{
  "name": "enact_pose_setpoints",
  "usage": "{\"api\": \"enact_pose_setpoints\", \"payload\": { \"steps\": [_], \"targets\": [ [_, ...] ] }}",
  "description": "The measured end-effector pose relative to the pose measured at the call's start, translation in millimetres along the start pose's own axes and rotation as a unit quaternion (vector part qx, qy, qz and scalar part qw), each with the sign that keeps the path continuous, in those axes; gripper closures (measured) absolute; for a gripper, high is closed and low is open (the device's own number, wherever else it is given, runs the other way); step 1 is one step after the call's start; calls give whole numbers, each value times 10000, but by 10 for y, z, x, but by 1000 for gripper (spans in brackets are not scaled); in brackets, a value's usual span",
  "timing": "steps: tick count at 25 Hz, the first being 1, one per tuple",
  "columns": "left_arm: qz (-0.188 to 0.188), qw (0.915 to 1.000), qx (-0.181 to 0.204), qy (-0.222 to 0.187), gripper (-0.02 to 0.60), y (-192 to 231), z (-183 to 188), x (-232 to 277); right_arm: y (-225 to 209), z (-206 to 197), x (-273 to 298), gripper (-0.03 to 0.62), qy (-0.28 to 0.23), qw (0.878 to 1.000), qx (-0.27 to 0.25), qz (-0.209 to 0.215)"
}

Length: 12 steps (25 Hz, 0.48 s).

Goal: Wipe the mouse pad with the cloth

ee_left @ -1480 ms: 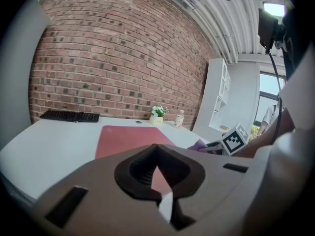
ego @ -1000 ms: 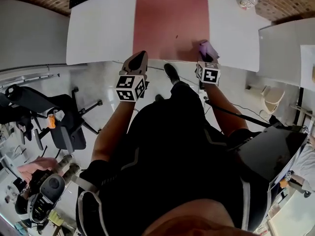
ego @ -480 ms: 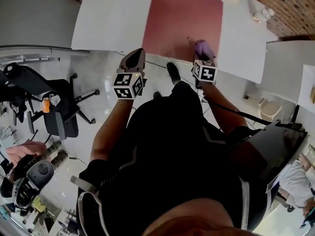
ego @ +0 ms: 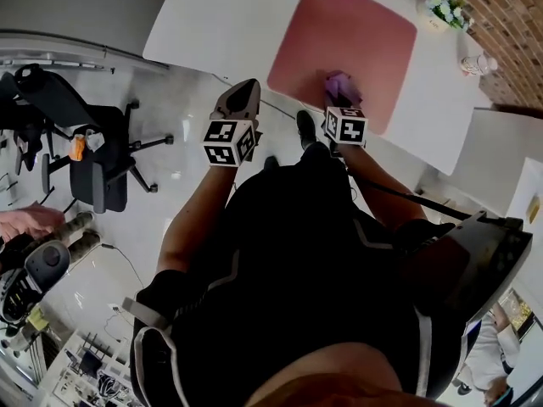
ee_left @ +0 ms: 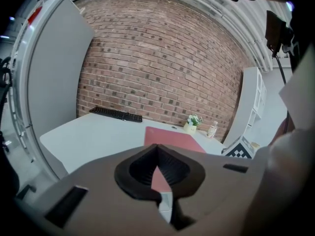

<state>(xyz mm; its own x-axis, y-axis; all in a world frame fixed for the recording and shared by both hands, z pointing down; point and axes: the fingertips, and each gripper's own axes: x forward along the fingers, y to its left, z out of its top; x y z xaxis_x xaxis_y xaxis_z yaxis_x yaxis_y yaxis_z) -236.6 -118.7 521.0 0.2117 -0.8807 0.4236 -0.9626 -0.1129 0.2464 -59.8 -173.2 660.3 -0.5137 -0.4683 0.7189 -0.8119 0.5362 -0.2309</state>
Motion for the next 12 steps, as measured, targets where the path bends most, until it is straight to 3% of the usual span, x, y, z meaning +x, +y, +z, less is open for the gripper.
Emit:
{"api": "enact_pose_setpoints", "payload": {
  "steps": [12],
  "targets": [
    [472, 9983, -322, -104, 577, 241, -5, -150, 557, 117, 355, 534, 325, 9948, -692, 669]
  ]
}}
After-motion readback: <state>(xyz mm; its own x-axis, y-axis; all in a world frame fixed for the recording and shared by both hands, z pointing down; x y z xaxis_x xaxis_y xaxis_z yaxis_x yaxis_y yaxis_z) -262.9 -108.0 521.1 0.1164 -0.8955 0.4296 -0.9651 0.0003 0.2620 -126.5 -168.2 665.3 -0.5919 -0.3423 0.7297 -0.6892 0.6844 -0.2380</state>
